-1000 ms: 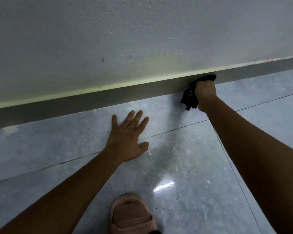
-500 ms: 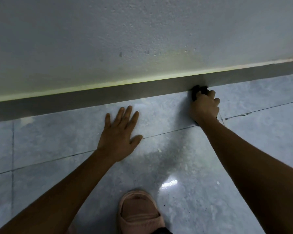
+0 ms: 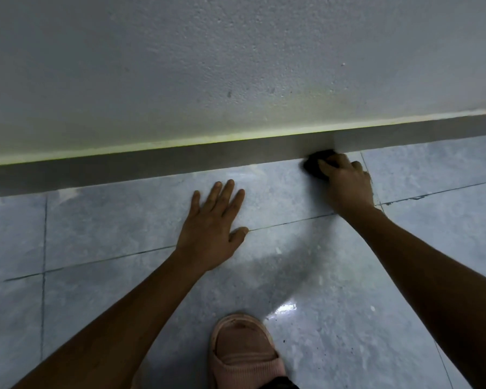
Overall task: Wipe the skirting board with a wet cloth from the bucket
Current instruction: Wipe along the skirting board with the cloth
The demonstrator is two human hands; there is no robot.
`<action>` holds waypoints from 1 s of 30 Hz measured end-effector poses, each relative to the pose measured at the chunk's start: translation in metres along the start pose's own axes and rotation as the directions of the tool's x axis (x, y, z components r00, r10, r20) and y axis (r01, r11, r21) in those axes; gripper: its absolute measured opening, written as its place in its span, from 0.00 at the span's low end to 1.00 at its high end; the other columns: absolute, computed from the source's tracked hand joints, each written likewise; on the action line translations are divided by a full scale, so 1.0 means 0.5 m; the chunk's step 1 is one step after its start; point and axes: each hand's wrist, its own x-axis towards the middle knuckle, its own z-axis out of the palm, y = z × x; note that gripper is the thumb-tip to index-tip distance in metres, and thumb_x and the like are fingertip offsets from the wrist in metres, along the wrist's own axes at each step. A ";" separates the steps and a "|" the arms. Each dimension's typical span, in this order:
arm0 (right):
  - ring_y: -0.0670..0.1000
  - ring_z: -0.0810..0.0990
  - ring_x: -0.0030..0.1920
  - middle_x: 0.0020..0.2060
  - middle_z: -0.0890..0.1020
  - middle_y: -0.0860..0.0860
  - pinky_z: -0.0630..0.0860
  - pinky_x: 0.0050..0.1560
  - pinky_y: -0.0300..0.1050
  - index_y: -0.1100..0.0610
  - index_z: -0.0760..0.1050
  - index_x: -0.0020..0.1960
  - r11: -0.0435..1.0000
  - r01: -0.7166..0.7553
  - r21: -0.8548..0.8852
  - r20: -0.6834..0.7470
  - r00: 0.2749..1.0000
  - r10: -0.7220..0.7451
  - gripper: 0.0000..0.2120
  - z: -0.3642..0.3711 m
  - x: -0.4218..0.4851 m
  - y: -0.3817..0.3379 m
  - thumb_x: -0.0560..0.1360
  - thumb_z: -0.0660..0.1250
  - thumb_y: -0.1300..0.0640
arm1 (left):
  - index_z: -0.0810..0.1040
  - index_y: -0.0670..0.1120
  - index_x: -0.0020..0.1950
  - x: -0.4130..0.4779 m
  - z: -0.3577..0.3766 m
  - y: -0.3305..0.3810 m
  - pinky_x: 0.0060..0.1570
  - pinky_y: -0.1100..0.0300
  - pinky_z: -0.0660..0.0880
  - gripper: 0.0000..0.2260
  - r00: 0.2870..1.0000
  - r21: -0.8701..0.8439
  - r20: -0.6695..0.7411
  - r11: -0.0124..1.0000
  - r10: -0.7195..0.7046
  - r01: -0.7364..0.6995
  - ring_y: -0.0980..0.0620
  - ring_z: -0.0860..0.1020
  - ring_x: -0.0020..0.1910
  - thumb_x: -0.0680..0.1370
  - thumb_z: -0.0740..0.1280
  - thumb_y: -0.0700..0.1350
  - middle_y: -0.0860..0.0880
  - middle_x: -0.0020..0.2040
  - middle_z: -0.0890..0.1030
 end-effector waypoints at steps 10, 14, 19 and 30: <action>0.63 0.73 0.61 0.63 0.75 0.60 0.69 0.61 0.58 0.61 0.78 0.58 0.965 0.017 0.263 -0.250 0.967 0.051 0.18 -0.008 -0.061 0.006 0.68 0.64 0.67 | 0.36 0.52 0.76 -0.005 -0.003 -0.001 0.74 0.45 0.37 0.32 1.000 -0.006 0.010 1.000 0.011 -0.011 0.48 0.37 0.77 0.79 0.47 0.62 0.48 0.78 0.37; 0.61 0.57 0.74 0.75 0.57 0.61 0.60 0.72 0.59 0.62 0.57 0.75 0.842 -0.292 0.454 -0.002 0.944 0.329 0.28 0.020 -0.026 -0.033 0.79 0.57 0.52 | 0.37 0.52 0.77 -0.006 -0.005 0.001 0.74 0.45 0.37 0.31 1.000 -0.011 0.006 1.000 0.009 -0.009 0.48 0.37 0.77 0.79 0.47 0.62 0.48 0.78 0.37; 0.56 0.42 0.77 0.78 0.42 0.57 0.47 0.75 0.60 0.61 0.41 0.78 0.828 -0.489 0.275 0.246 0.868 0.431 0.37 0.039 0.052 0.017 0.79 0.53 0.44 | 0.38 0.52 0.77 -0.024 -0.006 -0.014 0.71 0.45 0.33 0.33 1.000 0.060 -0.006 0.998 -0.001 0.001 0.47 0.39 0.77 0.78 0.46 0.64 0.47 0.79 0.39; 0.59 0.42 0.77 0.78 0.43 0.57 0.48 0.75 0.57 0.60 0.42 0.78 0.932 -0.262 0.250 0.228 0.952 0.206 0.39 0.040 -0.001 -0.092 0.78 0.55 0.42 | 0.37 0.54 0.75 -0.058 0.003 -0.046 0.71 0.40 0.37 0.36 0.989 -0.003 -0.064 0.991 -0.132 0.133 0.47 0.38 0.76 0.72 0.41 0.69 0.49 0.77 0.37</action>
